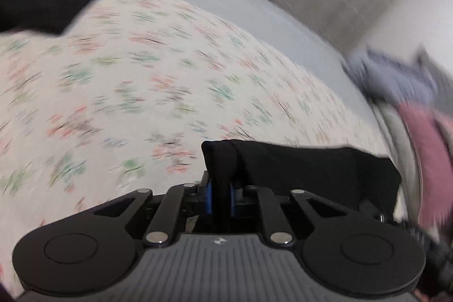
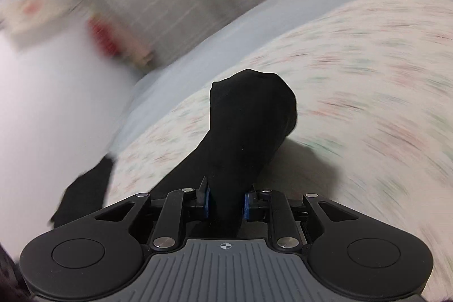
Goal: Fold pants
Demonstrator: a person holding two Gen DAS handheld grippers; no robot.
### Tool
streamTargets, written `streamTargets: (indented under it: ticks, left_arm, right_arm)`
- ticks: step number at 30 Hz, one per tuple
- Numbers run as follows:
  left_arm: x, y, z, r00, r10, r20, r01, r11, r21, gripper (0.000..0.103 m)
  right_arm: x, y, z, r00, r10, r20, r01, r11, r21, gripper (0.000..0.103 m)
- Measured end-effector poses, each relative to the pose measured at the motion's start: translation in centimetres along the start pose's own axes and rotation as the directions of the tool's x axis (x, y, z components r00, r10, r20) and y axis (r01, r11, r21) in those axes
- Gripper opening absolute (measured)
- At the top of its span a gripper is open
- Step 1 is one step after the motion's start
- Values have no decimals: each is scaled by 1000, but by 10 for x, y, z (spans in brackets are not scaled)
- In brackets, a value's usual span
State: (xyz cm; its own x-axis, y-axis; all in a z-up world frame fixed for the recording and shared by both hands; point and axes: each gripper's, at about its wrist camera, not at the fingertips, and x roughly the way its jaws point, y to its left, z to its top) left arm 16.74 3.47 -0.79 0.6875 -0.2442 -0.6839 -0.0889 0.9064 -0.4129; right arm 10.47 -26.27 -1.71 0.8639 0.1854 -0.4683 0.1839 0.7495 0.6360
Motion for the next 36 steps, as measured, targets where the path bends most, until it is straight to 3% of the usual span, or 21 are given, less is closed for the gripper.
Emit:
streamTargets:
  ticks: [4, 6, 8, 9, 11, 13, 15, 17, 21, 22, 24, 26, 29, 30, 33, 34, 35, 36]
  left_arm:
    - [34, -11, -2, 997, 32, -67, -25, 994, 110, 22]
    - [32, 0, -5, 998, 8, -59, -5, 998, 65, 33]
    - [25, 14, -7, 999, 1, -49, -1, 1000, 17, 47]
    - [22, 20, -6, 999, 19, -37, -19, 1000, 7, 48]
    - [14, 31, -6, 999, 34, -39, -35, 999, -28, 52]
    - [2, 38, -11, 999, -4, -46, -1, 994, -108, 53]
    - [-11, 32, -22, 998, -52, -47, 45, 989, -141, 62]
    - [-16, 26, -33, 998, -55, -42, 47, 986, -163, 80]
    - [-19, 40, -55, 998, -53, -32, 40, 945, -325, 86]
    - [-17, 40, -58, 997, -61, -38, 45, 943, -330, 91]
    - [-4, 34, -64, 993, -86, -82, 58, 952, -302, 92]
    - [-2, 26, -72, 991, -114, -70, 88, 950, -300, 96]
    - [3, 14, -76, 990, -136, -37, 122, 956, -266, 103]
    - [9, 10, -76, 992, -121, -42, 109, 966, -233, 103]
    - [19, 5, -76, 995, -98, -31, 88, 970, -227, 103]
    - [18, 5, -74, 993, -119, -24, 110, 965, -237, 96]
    - [18, 7, -72, 988, -155, -16, 145, 954, -262, 78]
    - [15, 15, -71, 981, -192, -8, 180, 931, -318, 77]
  right_arm:
    - [-27, -29, -54, 993, -80, 85, 64, 983, 173, 23]
    - [-17, -41, -58, 995, -89, 46, 79, 979, 187, 30]
    - [-13, -57, -44, 998, -59, -7, 59, 973, 223, 42]
    - [-11, -61, -36, 998, -50, -38, 58, 971, 233, 53]
    - [-12, -70, -13, 996, -37, -87, 55, 973, 224, 61]
    - [-7, -70, 6, 992, -10, -123, 29, 988, 154, 73]
    - [-3, -71, 22, 988, 27, -153, -16, 997, 75, 81]
    - [10, -78, 34, 976, 59, -211, -54, 998, 31, 84]
    - [39, -100, 42, 925, 215, -313, -200, 976, 81, 88]
    - [41, -103, 42, 911, 255, -326, -234, 967, 102, 89]
    - [49, -103, 50, 883, 306, -356, -280, 952, 125, 89]
    - [58, -99, 52, 861, 338, -381, -317, 941, 118, 89]
    - [62, -98, 53, 849, 355, -391, -353, 932, 78, 87]
    - [60, -98, 53, 853, 346, -391, -351, 934, 60, 83]
    - [65, -88, 51, 875, 283, -392, -305, 952, 7, 52]
    - [65, -84, 50, 881, 268, -390, -292, 956, -2, 43]
    - [67, -84, 51, 884, 264, -385, -290, 957, -9, 40]
    - [64, -81, 53, 889, 259, -377, -285, 958, -16, 35]
